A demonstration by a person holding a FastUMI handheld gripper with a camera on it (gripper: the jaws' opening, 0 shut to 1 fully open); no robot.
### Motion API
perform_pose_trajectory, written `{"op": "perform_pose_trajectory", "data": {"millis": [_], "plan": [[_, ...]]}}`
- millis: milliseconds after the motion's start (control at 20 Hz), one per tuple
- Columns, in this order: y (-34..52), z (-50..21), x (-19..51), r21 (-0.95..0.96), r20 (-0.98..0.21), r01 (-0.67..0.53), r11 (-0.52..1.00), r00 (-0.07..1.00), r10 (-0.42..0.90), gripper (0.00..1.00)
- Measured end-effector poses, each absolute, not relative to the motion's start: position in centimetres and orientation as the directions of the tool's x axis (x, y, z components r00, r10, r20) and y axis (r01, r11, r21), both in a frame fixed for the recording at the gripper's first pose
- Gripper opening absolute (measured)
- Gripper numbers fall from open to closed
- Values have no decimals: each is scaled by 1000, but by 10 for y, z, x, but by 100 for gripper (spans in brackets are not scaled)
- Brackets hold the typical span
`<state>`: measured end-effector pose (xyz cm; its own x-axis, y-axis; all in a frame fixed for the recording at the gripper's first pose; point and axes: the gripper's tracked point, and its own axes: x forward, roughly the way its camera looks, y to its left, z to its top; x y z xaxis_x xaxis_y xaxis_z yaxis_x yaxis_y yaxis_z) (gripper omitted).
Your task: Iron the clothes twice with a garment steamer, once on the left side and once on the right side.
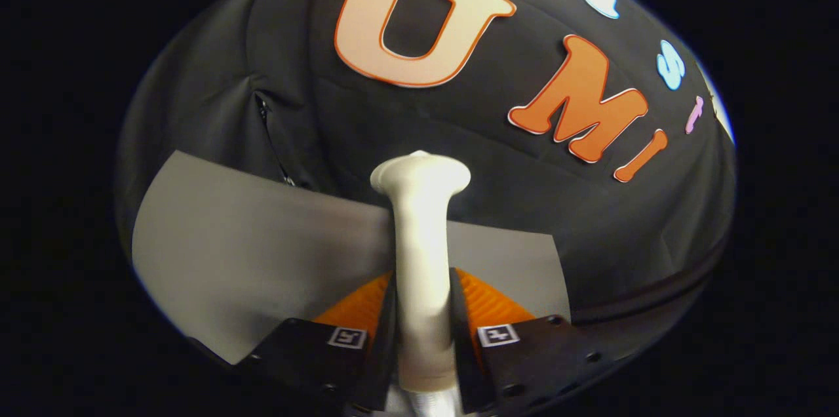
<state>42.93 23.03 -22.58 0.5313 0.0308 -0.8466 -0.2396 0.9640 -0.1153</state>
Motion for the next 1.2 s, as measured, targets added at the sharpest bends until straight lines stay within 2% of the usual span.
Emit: {"op": "perform_pose_trajectory", "data": {"millis": [100,200,350,500,650,700,900,1200], "plan": [[229,-221,431,-146,-835,-240,960,551,11,43],[223,-205,432,-214,-793,-229,950,609,-32,40],[222,-155,427,-236,-674,-188,953,738,-22,40],[209,-122,407,-252,-604,-159,955,797,-26,39],[198,-93,366,-127,-521,-71,989,853,-6,40],[191,-83,351,-137,-482,-56,989,876,-17,39],[176,-57,285,-134,-392,-71,988,920,13,39],[177,-20,231,-76,-250,-184,980,955,160,39]]}}
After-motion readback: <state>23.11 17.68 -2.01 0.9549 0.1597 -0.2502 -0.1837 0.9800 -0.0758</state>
